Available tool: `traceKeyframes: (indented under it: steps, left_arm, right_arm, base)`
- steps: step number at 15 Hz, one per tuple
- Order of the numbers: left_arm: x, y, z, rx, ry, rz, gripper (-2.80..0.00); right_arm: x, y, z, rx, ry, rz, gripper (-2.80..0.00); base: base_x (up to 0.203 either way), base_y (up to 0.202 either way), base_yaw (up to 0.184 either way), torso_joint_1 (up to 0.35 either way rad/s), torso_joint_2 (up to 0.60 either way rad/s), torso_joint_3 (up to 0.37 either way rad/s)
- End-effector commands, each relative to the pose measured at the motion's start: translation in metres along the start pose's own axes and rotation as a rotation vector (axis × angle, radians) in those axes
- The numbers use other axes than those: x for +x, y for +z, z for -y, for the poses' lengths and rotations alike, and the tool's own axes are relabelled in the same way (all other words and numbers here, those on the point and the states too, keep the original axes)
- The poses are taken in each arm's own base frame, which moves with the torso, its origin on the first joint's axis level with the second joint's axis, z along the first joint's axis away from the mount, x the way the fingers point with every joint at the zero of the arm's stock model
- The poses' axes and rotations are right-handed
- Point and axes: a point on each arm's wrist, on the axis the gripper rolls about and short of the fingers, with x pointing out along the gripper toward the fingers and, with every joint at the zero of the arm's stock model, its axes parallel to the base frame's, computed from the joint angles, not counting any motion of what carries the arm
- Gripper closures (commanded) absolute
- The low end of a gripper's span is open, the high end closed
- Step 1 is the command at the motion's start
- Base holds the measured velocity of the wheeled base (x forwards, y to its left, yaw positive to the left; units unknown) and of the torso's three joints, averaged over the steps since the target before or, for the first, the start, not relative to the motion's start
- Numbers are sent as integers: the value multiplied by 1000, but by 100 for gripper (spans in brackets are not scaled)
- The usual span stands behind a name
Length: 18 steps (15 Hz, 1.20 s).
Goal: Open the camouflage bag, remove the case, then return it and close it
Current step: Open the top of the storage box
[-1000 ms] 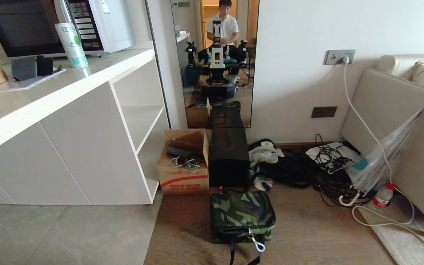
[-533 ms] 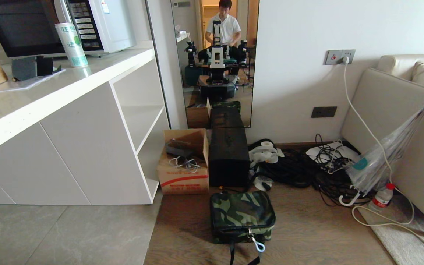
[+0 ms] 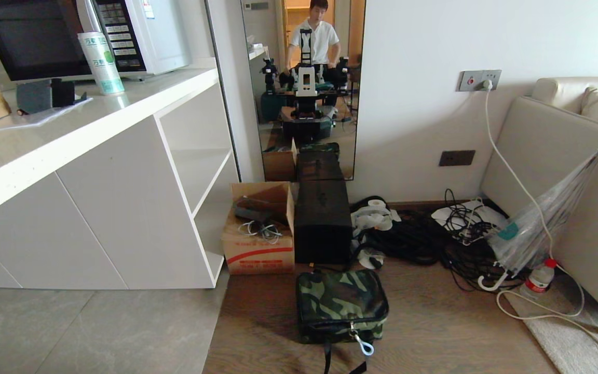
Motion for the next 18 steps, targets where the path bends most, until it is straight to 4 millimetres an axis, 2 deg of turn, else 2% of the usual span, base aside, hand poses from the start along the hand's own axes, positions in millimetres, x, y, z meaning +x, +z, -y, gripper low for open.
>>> traceKeyframes:
  steps: [1,18]
  left_arm:
    - [1,-2,0,-1,1,-7,0]
    - [1,-2,0,1,1,-7,0]
  right_arm:
    - [0,0,0,1,0,-1,0]
    - [0,0,0,1,0,-1,0]
  base:
    - [0,0,0,0,0,0]
    - [0,0,0,0,0,0]
